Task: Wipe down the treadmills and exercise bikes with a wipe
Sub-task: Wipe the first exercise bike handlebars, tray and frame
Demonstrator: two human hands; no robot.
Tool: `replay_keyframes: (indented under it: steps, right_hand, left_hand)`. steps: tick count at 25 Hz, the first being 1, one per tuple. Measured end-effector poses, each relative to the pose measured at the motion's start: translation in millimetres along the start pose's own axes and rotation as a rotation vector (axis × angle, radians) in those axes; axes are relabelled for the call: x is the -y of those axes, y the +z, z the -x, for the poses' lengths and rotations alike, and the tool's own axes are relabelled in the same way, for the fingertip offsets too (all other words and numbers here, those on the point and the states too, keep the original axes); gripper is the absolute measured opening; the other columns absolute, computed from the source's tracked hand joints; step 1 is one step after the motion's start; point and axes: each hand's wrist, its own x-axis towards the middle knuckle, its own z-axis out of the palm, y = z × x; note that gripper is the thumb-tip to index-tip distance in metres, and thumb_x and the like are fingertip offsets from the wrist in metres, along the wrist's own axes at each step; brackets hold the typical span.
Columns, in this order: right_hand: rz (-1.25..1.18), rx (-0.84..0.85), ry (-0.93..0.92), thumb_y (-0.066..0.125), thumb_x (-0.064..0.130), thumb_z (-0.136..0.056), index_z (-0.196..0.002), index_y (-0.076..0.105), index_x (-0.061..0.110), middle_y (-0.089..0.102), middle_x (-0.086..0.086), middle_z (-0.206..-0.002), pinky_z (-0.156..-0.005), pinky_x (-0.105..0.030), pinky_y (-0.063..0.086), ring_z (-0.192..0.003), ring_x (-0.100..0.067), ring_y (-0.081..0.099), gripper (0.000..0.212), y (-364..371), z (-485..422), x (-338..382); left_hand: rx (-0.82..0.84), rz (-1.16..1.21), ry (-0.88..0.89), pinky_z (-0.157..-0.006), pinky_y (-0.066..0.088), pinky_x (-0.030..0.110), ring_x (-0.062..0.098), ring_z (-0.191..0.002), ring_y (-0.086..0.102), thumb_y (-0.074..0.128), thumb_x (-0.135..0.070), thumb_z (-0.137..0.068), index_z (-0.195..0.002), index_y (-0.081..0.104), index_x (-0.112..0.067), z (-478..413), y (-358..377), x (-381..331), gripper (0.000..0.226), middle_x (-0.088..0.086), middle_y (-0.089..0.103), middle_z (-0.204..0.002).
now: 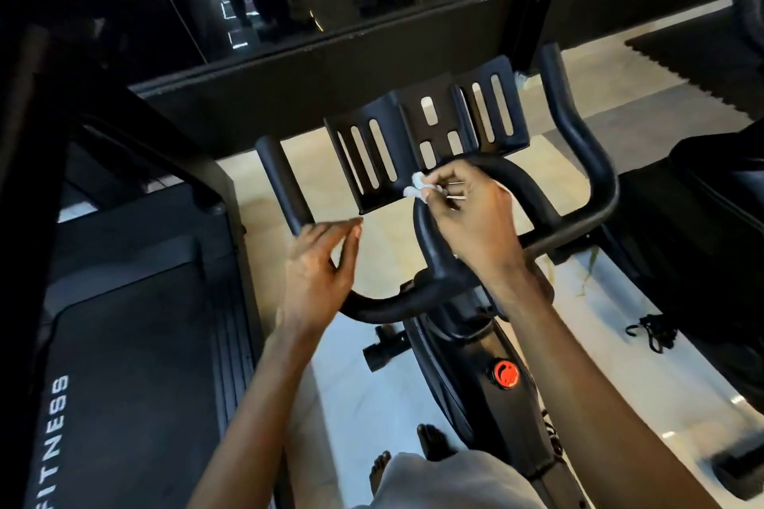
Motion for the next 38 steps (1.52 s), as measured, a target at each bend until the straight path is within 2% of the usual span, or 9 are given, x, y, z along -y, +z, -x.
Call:
replay_keyframes:
  steps: [3, 7, 10, 12, 19, 22, 26, 31, 38]
  right_hand:
    - [0.025, 0.058, -0.101, 0.071, 0.016, -0.091, -0.097, 0.066, 0.015, 0.072, 0.006, -0.097, -0.072, -0.005, 0.049, -0.086, 0.001, 0.066, 0.008, 28.2, -34.3, 9.7]
    - [0.024, 0.036, -0.145, 0.069, 0.013, -0.091, -0.098, 0.069, 0.014, 0.072, 0.004, -0.095, -0.074, -0.015, 0.053, -0.084, -0.006, 0.068, 0.007, 66.4, -88.2, 18.2]
    - [-0.040, 0.055, -0.130, 0.069, 0.011, -0.091, -0.098, 0.073, 0.016, 0.074, 0.006, -0.094, -0.073, -0.007, 0.049, -0.086, -0.004, 0.069, 0.009, 90.9, -108.6, 25.4]
    - [-0.069, 0.044, -0.114, 0.069, 0.011, -0.091, -0.096, 0.074, 0.016, 0.075, 0.007, -0.093, -0.071, 0.001, 0.042, -0.086, -0.002, 0.068, 0.009, 98.3, -108.4, 25.3]
    - [-0.032, 0.160, -0.097, 0.070, 0.012, -0.091, -0.091, 0.075, 0.013, 0.076, 0.004, -0.101, -0.070, 0.004, 0.038, -0.091, -0.005, 0.070, 0.005, 88.8, -83.5, 7.8]
    - [0.031, 0.252, -0.100, 0.070, 0.014, -0.092, -0.089, 0.073, 0.014, 0.074, 0.006, -0.090, -0.064, 0.001, 0.041, -0.080, -0.002, 0.067, 0.004, 78.1, -67.4, 5.7]
    - [0.207, 0.441, -0.136, 0.072, 0.022, -0.091, -0.088, 0.074, 0.015, 0.073, 0.003, -0.084, -0.059, -0.015, 0.045, -0.076, -0.009, 0.067, 0.008, 59.0, -68.8, 4.8]
    - [0.125, 0.193, -0.166, 0.069, 0.013, -0.089, -0.099, 0.068, 0.019, 0.074, 0.000, -0.092, -0.075, -0.031, 0.056, -0.086, -0.018, 0.070, 0.012, 71.4, -98.7, 14.5]
    - [0.331, 0.417, -0.194, 0.069, 0.013, -0.092, -0.096, 0.074, 0.012, 0.073, -0.007, -0.095, -0.068, -0.023, 0.044, -0.088, -0.022, 0.069, 0.007, 73.3, -72.7, 3.5]
  left_hand:
    - [-0.115, -0.207, -0.024, -0.109, 0.031, 0.036, 0.015, -0.120, 0.061, 0.056, -0.026, -0.103, -0.122, 0.070, -0.017, -55.5, -16.8, 22.9, 0.026, 0.000, 0.072, -0.117]
    - [0.019, -0.311, -0.083, -0.119, 0.018, 0.039, 0.016, -0.139, 0.045, 0.046, -0.035, -0.105, -0.143, 0.053, -0.022, -108.5, -17.2, 47.2, 0.041, 0.006, 0.063, -0.136]
    - [0.127, -0.297, -0.034, -0.114, 0.020, 0.031, 0.016, -0.134, 0.050, 0.042, -0.041, -0.106, -0.147, 0.049, -0.027, -120.5, -6.1, 62.8, 0.044, 0.004, 0.064, -0.134]
    - [0.082, -0.258, -0.042, -0.109, 0.017, 0.024, 0.015, -0.128, 0.054, 0.045, -0.038, -0.106, -0.145, 0.052, -0.029, -119.1, -0.3, 66.5, 0.041, 0.003, 0.068, -0.126]
    - [-0.079, -0.296, -0.054, -0.106, 0.021, 0.026, 0.016, -0.115, 0.059, 0.047, -0.042, -0.104, -0.137, 0.060, -0.031, -115.7, 10.2, 63.1, 0.038, 0.000, 0.073, -0.106]
    - [-0.076, -0.322, -0.067, -0.110, 0.020, 0.030, 0.016, -0.120, 0.057, 0.043, -0.049, -0.103, -0.140, 0.056, -0.033, -114.5, 12.9, 62.1, 0.042, -0.005, 0.073, -0.109]
    - [-0.048, -0.342, -0.088, -0.113, 0.020, 0.034, 0.016, -0.123, 0.054, 0.039, -0.054, -0.104, -0.144, 0.052, -0.036, -114.5, 12.1, 62.9, 0.045, -0.004, 0.072, -0.113]
    - [-0.021, -0.376, -0.071, -0.113, 0.021, 0.035, 0.016, -0.121, 0.055, 0.036, -0.055, -0.104, -0.146, 0.049, -0.035, -114.2, 10.7, 60.8, 0.048, -0.006, 0.073, -0.108]
    - [-0.036, -0.458, -0.081, -0.109, 0.024, 0.033, 0.014, -0.108, 0.057, 0.033, -0.055, -0.104, -0.147, 0.047, -0.036, -115.9, 15.2, 58.8, 0.049, -0.009, 0.073, -0.098]
